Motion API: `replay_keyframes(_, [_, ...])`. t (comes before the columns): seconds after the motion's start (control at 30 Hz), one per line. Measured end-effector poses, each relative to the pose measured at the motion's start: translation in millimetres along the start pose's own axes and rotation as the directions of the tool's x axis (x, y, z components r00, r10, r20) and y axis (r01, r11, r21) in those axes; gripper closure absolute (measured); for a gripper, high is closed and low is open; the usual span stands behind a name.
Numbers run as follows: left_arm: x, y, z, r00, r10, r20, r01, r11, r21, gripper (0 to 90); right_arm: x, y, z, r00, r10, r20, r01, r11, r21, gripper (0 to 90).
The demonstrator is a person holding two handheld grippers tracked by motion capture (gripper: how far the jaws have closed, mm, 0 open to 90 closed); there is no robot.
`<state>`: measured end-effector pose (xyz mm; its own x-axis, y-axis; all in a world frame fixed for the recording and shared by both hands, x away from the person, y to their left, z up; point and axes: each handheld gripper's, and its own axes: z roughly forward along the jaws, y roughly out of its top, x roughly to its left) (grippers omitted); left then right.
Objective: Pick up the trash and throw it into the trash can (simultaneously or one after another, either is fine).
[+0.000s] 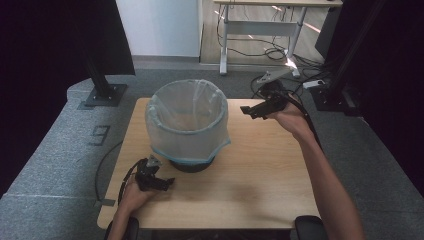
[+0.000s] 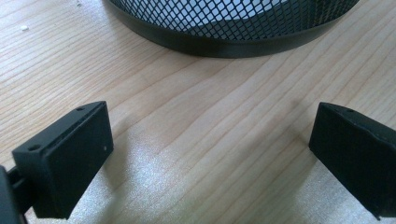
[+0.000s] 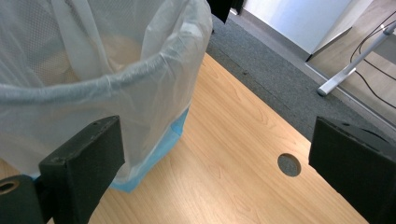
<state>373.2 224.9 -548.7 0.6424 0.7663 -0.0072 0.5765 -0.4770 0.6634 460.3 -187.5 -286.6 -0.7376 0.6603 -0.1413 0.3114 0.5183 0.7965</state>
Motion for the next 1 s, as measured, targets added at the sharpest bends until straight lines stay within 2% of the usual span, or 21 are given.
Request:
replay_keyframes(0.63, [-0.1, 0.0, 0.1, 1.0, -0.001, 0.0, 0.001, 1.0, -0.001, 0.0, -20.2, -40.6, -19.9, 0.9979, 0.042, 0.049, -0.042, 0.999, -0.002, 2.7])
replay_keyframes(1.0, [-0.1, 0.0, 0.1, 1.0, -0.001, 0.0, 0.001, 1.0, -0.001, 0.0, -31.1, -68.3, -25.8, 0.9932, 0.069, 0.093, -0.07, 0.998, -0.001, 3.4])
